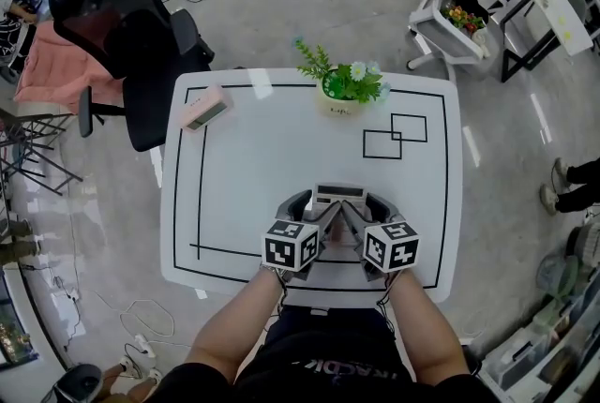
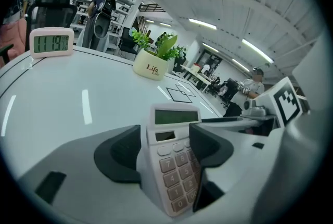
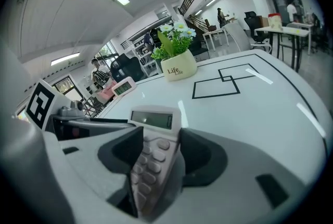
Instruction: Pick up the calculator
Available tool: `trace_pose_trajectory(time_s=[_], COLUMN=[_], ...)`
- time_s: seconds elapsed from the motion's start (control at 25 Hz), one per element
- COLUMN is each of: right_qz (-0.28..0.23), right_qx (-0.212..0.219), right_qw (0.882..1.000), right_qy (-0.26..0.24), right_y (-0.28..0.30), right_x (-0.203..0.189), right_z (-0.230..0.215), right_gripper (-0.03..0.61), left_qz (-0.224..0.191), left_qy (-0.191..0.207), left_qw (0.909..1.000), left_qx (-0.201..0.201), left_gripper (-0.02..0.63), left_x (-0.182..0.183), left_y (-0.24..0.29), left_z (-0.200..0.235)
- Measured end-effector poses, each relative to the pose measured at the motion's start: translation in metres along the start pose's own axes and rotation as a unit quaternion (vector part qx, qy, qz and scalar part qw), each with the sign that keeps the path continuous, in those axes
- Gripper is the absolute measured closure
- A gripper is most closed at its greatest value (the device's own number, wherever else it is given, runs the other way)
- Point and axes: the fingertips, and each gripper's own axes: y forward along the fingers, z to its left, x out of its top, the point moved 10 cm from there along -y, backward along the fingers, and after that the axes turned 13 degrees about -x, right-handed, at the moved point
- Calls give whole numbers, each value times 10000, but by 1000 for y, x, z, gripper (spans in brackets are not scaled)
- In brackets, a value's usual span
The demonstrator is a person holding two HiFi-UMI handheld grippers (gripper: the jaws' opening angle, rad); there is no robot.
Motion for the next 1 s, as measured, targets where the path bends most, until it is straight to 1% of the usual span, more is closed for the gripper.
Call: trace_pose_trajectory(time_s=[0.16,0.32,0.48,0.8,0.88,1.0], right_qz=[-21,-32,-53,-140,-217,-461], right_qx=[-87,-116,-141,-171,-180,-248], right_qw=[9999,9999,9999,9997,9996,9983], right_qy=[-70,-68,-78,-59,-87,-246], right_y=[2,3,2,1,-1,-9], right_x=[-1,-1,-1,-3,-5,-3], right_z=[2,2,3,5,8,15], right_gripper=[359,359,359,359,360,360], left_qz=[154,221,225,92,52,-67], left_qy=[84,101,84,-32,17,193], left_qw=[9998,9997,9997,9999,9999,9996], left_qx=[106,98,93,129,140,199], left_gripper=[340,368,368,375,377,379], left_x=[0,0,0,-2,-3,-1], left_y=[4,6,6,4,1,-7], left_z=[1,0,0,-1,-3,-9])
